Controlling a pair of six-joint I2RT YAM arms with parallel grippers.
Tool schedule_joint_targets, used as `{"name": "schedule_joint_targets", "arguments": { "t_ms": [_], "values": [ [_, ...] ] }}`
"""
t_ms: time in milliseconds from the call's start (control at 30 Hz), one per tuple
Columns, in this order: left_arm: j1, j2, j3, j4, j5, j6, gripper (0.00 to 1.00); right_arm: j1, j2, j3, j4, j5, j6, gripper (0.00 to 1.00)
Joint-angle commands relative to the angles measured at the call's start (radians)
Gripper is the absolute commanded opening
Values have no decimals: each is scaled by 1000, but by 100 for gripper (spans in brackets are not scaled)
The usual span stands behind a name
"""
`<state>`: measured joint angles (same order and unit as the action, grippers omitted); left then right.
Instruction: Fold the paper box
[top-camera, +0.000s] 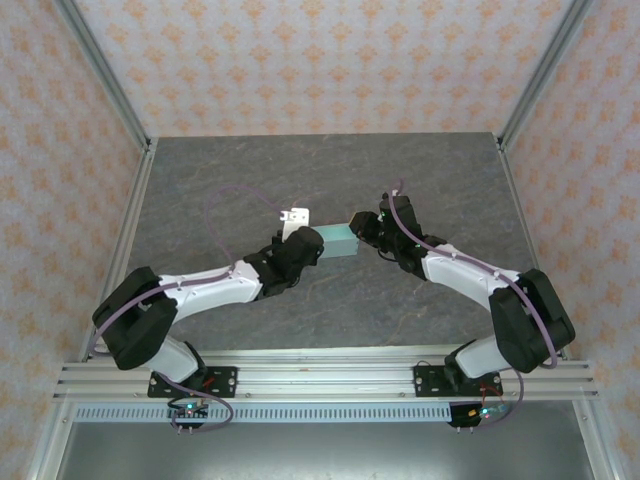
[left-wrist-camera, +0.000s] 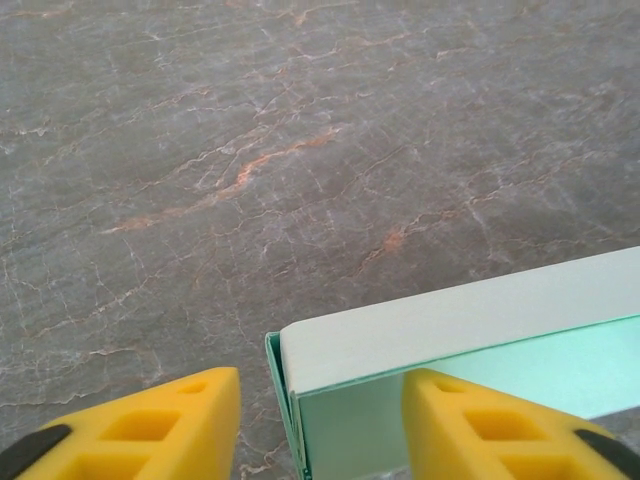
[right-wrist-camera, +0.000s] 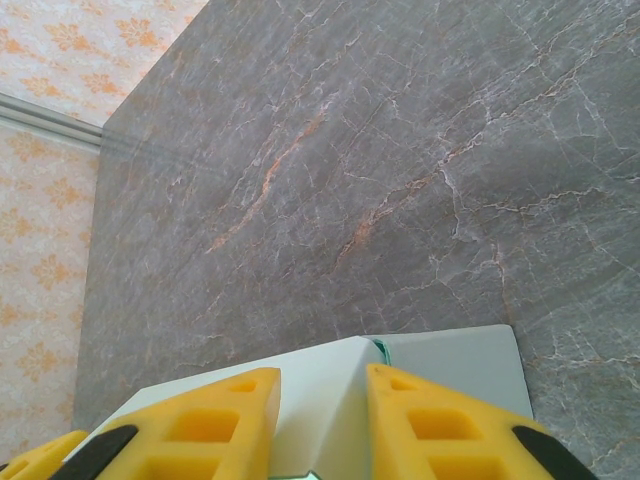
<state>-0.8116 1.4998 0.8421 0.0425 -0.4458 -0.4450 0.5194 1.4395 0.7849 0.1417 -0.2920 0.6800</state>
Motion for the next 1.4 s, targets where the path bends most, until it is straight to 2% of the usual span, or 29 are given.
{"name": "schedule_joint_targets", "arguments": {
  "t_ms": [0, 300, 467, 667, 867, 1100, 1367],
  "values": [
    [-2, -47, -13, -37, 18, 3, 53, 13, 21, -29, -175, 25, -14, 26],
    [39, -160, -15, -78, 140, -28, 64, 13, 30, -23, -175, 28, -17, 26],
    [137, -186, -6, -72, 310, -83, 65, 12, 34, -19, -175, 28, -19, 25],
    [237, -128, 23, -52, 460, -188, 65, 13, 38, -16, -175, 28, -19, 26],
    [269, -62, 25, -18, 536, -240, 57, 13, 35, -13, -178, 29, -21, 26],
    [270, -36, -29, 40, 544, -276, 41, 13, 36, -20, -175, 30, -18, 26],
    [268, 0, -111, 100, 559, -311, 35, 14, 41, -38, -185, 43, -24, 26]
  ]
}}
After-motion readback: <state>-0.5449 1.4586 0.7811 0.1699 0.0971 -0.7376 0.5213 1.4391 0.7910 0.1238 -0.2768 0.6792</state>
